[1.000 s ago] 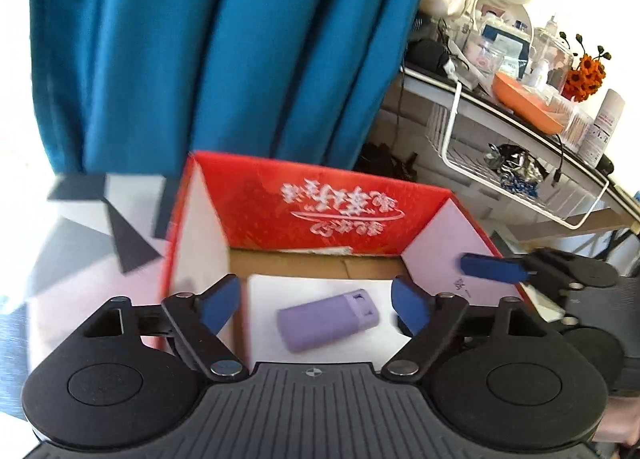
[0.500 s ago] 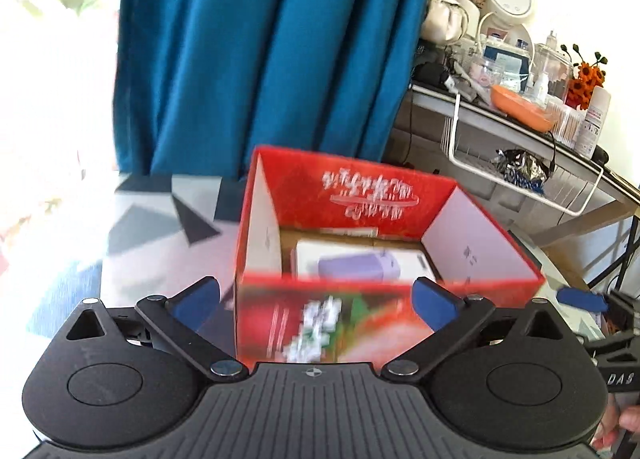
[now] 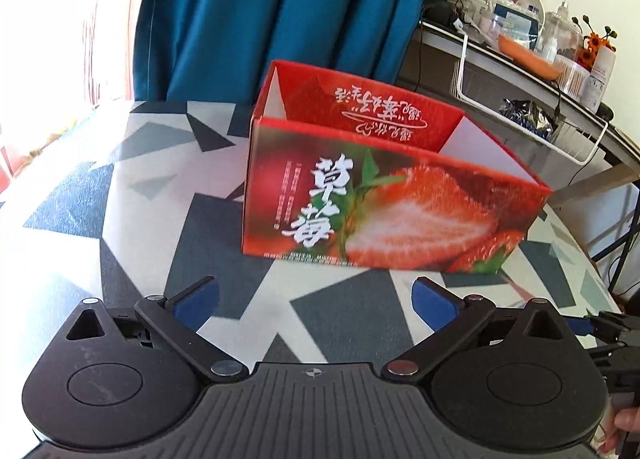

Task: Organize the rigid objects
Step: 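Withdraw the left gripper toward the clear plastic box with blue label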

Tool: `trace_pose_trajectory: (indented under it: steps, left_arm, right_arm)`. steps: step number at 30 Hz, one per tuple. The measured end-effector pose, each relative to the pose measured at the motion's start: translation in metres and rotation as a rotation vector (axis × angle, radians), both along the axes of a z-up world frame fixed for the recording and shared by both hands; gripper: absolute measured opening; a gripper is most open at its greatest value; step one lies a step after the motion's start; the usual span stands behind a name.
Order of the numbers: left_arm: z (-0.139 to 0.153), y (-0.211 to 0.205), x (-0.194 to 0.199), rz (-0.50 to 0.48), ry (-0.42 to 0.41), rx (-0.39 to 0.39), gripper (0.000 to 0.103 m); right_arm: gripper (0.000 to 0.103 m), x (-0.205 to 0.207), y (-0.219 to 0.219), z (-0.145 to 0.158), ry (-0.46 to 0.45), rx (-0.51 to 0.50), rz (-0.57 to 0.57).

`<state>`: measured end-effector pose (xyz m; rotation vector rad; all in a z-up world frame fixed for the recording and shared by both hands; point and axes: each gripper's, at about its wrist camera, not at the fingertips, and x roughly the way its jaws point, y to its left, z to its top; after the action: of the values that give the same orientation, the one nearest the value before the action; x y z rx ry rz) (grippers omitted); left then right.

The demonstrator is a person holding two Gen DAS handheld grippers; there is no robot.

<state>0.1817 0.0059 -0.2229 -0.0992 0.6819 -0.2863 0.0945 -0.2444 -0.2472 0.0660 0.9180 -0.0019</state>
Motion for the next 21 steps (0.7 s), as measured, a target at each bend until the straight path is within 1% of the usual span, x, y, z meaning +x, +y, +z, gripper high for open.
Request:
trace_pose_trajectory:
  steps: [4, 8, 11, 13, 15, 18, 19, 21]
  left_arm:
    - [-0.001, 0.0, -0.001, -0.005, 0.002, -0.005, 0.103]
    - [-0.002, -0.013, 0.002, -0.065, 0.002, -0.01, 0.103]
    - [-0.003, -0.028, 0.006, -0.117, 0.006, -0.014, 0.102]
    - [-0.005, -0.039, 0.008, -0.146, 0.009, -0.01, 0.102]
    - [-0.007, -0.047, 0.009, -0.172, 0.012, -0.006, 0.102]
    - [-0.009, -0.06, 0.011, -0.209, 0.018, -0.01, 0.101]
    - [-0.01, -0.065, 0.013, -0.223, 0.02, -0.011, 0.1]
    - [-0.013, -0.077, 0.017, -0.261, 0.033, -0.015, 0.094]
  right_arm:
    - [0.081, -0.002, 0.0, 0.0, 0.02, -0.029, -0.018]
    - [0.084, -0.01, -0.001, 0.0, 0.058, -0.012, -0.042]
    - [0.084, -0.015, -0.001, -0.006, 0.087, -0.012, -0.047]
    - [0.083, -0.015, -0.005, -0.009, 0.095, -0.006, -0.06]
    - [0.078, -0.015, -0.01, -0.011, 0.099, 0.007, -0.077]
    - [0.074, -0.017, -0.017, -0.011, 0.09, 0.015, -0.084]
    - [0.074, -0.017, -0.019, -0.011, 0.087, 0.018, -0.085]
    - [0.072, -0.018, -0.022, -0.011, 0.083, 0.022, -0.084]
